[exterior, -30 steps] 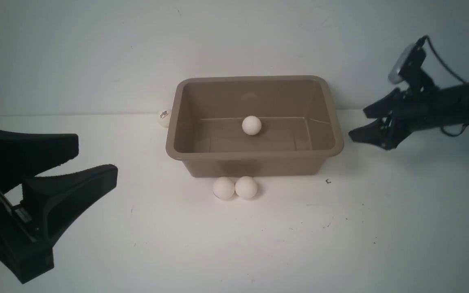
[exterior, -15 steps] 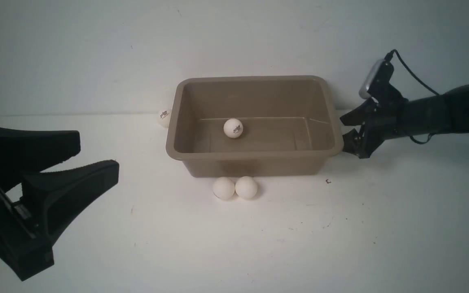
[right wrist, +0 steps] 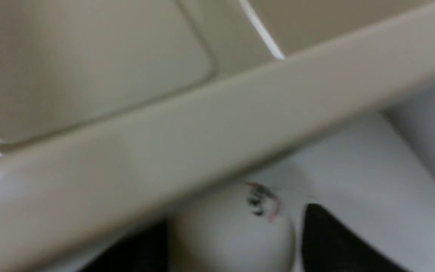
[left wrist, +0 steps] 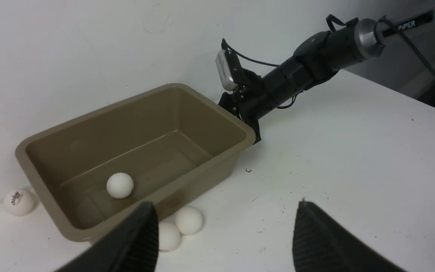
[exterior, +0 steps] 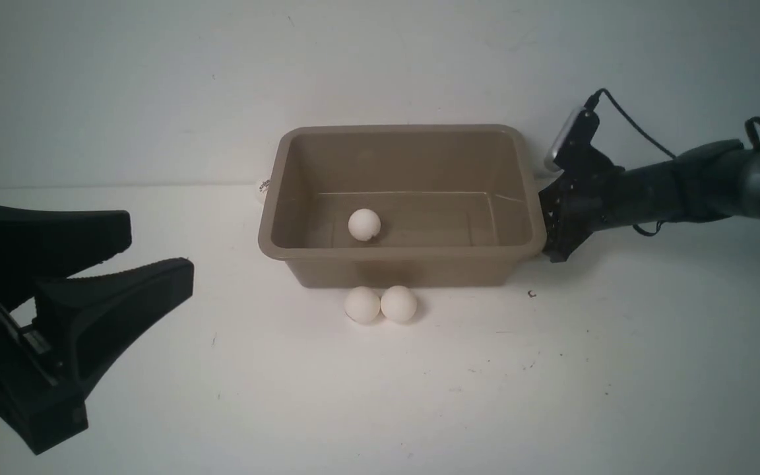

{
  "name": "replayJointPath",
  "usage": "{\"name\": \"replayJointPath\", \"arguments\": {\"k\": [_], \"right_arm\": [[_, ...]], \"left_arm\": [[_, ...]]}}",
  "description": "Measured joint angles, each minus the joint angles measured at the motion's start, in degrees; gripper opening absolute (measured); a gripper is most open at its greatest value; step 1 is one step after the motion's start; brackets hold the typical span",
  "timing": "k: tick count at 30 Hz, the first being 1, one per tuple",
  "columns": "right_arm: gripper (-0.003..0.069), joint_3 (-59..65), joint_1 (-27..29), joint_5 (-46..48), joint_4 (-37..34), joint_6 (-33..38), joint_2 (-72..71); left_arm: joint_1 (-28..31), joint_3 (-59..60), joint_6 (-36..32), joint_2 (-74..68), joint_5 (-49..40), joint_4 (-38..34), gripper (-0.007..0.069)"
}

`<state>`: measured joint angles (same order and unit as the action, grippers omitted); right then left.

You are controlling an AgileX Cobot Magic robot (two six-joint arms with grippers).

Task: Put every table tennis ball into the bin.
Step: Use the right arm to clamp the table tennis ball closest to it, then use the right arm to put the table tennis ball into the box

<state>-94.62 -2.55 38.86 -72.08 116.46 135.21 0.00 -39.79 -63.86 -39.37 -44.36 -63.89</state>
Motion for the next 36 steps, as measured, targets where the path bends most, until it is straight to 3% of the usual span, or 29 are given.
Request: {"name": "replayJointPath", "arguments": {"k": [9,11,16,21,33,36], "right_arm": [[0.0363,0.1,1.9,-10.6,0.0,-0.8,-6.6],[0.0363,0.1,2.6,-9.2,0.0,-1.5,-8.8],[0.0363,0.0,2.1,6.3,0.1,-3.1,-14.8],[0.0363,0.0,-3.6,13.0,0.3,-6.4,-15.0],[0.0363,0.2,-8.0,2.3,0.6,-8.8,-9.5],[0.0422,0.2,-8.0,0.2,0.5,-12.8,-9.7]], "left_arm": [[0.0,0.0,0.0,0.0,-0.1,-0.1,0.0436],[0.0,0.0,0.0,0.0,-0.1,0.0,0.0436],[0.0,0.0,0.0,0.0,-0.2,0.0,0.0436],[0.0,0.0,0.0,0.0,-0.1,0.0,0.0436],[0.0,0.0,-0.1,0.0,-0.1,1.9,0.0436],[0.0,0.0,-0.1,0.0,-0.1,2.2,0.0436]]}}
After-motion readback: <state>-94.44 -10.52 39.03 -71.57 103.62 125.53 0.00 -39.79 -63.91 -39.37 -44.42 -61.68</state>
